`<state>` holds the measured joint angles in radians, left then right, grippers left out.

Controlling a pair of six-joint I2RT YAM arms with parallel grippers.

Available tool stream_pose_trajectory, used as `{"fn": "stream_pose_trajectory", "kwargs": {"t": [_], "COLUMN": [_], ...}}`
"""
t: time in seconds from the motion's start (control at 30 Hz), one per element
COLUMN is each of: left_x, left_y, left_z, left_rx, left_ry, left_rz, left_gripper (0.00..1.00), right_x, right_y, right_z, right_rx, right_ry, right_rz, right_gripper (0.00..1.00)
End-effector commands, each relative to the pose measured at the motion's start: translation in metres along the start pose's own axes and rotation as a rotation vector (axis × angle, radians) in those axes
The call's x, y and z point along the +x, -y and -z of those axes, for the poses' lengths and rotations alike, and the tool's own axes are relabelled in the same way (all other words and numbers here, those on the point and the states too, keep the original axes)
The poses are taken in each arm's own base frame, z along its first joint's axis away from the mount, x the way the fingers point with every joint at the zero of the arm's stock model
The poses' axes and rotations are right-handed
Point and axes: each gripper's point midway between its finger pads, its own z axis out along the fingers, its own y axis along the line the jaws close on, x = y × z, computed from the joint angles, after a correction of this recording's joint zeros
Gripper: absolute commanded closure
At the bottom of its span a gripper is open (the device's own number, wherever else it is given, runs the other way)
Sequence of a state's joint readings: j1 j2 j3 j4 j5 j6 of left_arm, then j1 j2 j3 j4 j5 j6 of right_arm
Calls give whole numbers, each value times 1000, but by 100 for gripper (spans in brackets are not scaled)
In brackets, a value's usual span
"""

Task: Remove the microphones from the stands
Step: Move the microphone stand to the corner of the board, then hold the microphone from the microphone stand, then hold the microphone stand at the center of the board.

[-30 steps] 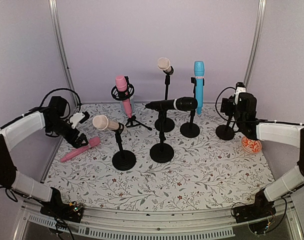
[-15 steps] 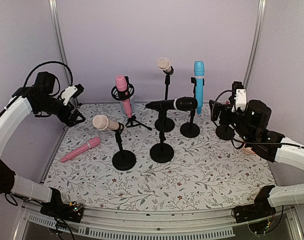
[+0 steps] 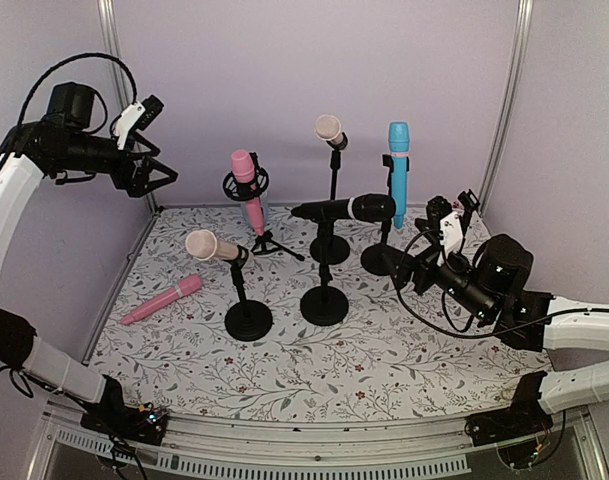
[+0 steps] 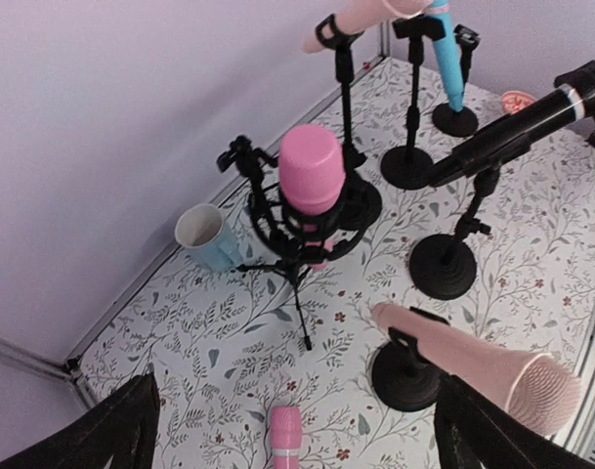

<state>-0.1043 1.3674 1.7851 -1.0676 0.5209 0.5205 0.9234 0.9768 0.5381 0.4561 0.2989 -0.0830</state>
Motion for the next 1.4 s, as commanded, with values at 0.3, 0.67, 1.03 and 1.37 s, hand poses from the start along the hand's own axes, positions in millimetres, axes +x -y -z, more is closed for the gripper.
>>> {"fn": "stream_pose_trajectory", "kwargs": {"t": [0.3, 0.67, 1.03, 1.37], "left_x": [-59, -54, -41, -30], "left_y": [121, 185, 225, 250], "left_z": [-71, -128, -171, -209], "left_rx": [357, 446, 421, 444], "left_ry": [58, 17, -14, -45], "left_rz": [-85, -114, -145, -136], "left_gripper": [6, 33, 60, 37], "right_x": [-82, -80, -61, -45], "right_y": [-54, -56, -33, -17], "right_z": [-38, -53, -39, -35], "right_rx": [-165, -94, 127, 227], "right_ry": [266, 260, 230, 202], "right_rz": [-15, -105, -121, -157], "right_gripper": [1, 32, 75, 80]}}
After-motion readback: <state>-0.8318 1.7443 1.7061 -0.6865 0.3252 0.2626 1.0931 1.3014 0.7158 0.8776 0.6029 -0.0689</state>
